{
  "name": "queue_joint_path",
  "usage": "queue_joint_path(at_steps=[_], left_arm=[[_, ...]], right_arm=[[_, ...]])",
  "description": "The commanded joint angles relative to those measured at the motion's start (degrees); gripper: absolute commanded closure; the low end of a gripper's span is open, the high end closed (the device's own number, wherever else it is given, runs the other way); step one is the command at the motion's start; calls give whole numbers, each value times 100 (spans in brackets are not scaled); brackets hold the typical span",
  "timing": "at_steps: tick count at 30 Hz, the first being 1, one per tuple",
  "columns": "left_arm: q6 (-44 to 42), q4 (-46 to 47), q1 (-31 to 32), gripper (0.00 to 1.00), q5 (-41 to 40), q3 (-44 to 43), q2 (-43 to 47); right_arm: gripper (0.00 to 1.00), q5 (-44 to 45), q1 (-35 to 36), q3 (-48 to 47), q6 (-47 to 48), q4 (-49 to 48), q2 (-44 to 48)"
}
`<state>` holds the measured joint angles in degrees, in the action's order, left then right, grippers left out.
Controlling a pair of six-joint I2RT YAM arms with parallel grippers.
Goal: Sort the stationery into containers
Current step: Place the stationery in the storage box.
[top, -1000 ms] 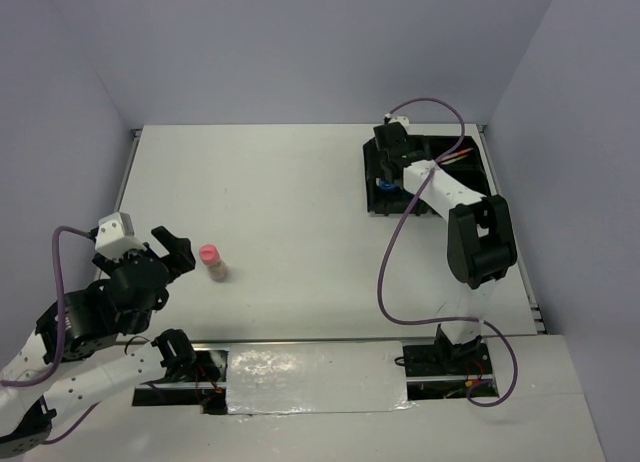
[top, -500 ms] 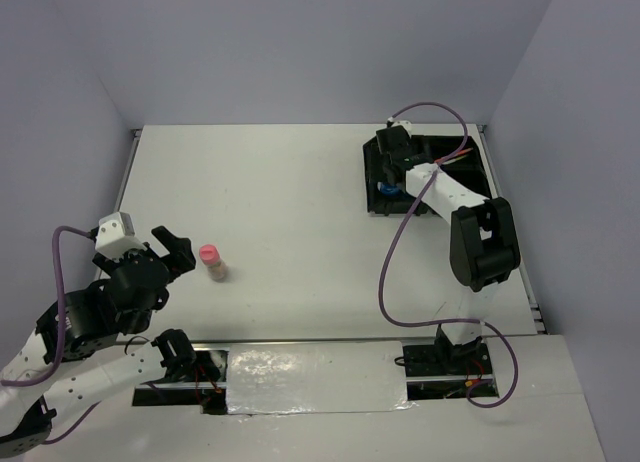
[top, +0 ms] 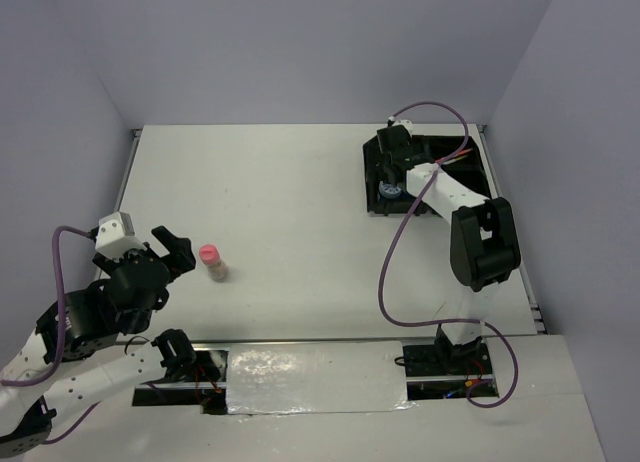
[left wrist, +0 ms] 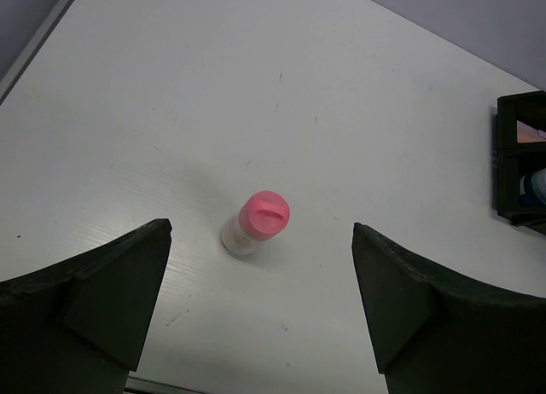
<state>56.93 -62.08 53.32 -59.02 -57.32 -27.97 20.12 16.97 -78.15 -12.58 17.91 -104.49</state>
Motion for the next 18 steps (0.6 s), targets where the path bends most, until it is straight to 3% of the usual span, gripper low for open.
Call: queue_joint_path(at_steps=[1, 3, 9, 13, 15, 16, 18], left_arm=[[-120, 144, -32, 1, -21, 10, -16], [-120, 153, -23, 1, -21, 10, -25], [-85, 118, -32, 1, -39, 2, -33], [-33, 74, -23, 1, -91, -7, -16], [98, 21, -23, 1, -144, -42, -33], [160, -110, -32, 1, -179, -60, -42], [466, -312, -41, 1, -311, -130, -86]], right_arm=[[10, -8, -36, 63, -52, -253, 218], [0, -17, -36, 46, -60, -227, 218], [0, -219, 244, 151, -78, -262, 578], [0, -350, 1129, 142, 10, -392, 1043], [0, -875, 1474, 256, 229, -717, 1307], [0, -1635, 1798, 396, 299, -1093, 1395], [0, -2360, 2168, 563, 379, -1682, 1379]])
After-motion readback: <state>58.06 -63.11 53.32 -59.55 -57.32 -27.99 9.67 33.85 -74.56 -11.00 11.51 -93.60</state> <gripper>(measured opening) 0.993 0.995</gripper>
